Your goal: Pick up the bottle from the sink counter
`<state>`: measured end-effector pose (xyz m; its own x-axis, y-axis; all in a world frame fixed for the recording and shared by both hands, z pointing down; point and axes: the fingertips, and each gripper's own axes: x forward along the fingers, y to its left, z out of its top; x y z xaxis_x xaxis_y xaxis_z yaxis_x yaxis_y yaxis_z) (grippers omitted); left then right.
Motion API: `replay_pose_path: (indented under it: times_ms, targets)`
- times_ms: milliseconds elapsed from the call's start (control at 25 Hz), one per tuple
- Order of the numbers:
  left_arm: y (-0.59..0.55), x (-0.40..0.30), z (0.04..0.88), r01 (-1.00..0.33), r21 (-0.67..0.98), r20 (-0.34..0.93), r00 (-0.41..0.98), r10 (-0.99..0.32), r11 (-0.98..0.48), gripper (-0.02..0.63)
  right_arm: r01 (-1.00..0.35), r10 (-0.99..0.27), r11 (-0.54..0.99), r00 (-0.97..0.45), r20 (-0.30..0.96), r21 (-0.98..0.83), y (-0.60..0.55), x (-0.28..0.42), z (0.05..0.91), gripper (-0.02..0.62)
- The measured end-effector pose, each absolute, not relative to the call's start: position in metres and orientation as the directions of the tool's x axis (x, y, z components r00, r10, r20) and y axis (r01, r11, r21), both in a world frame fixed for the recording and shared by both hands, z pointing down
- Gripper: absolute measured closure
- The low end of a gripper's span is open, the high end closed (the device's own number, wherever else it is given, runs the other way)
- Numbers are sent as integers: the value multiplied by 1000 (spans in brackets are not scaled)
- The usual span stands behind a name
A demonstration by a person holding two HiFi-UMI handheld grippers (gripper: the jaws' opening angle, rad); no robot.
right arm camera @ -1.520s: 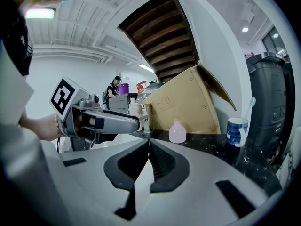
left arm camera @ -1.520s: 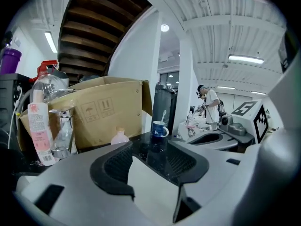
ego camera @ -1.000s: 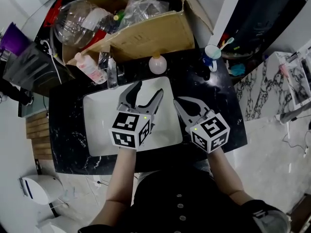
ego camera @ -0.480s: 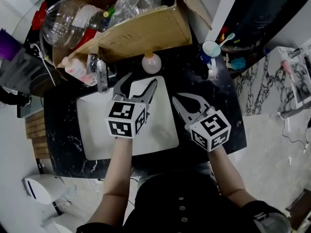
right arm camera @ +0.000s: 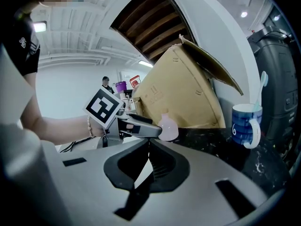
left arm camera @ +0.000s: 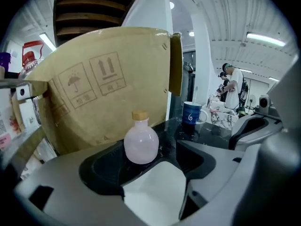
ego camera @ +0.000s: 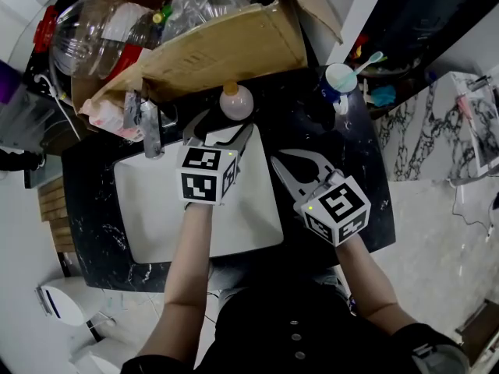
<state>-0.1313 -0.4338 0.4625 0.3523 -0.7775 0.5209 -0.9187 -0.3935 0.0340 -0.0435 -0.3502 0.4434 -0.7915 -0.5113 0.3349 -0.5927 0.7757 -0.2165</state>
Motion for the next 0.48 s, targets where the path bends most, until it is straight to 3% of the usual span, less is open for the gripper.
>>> replay_pose_path:
  times_ms: [480]
  targets:
    - [-474, -130, 486, -936, 53, 555, 317, -770, -347, 222, -581, -493, 781, -798, 347, -229, -369, -43, 453, 591]
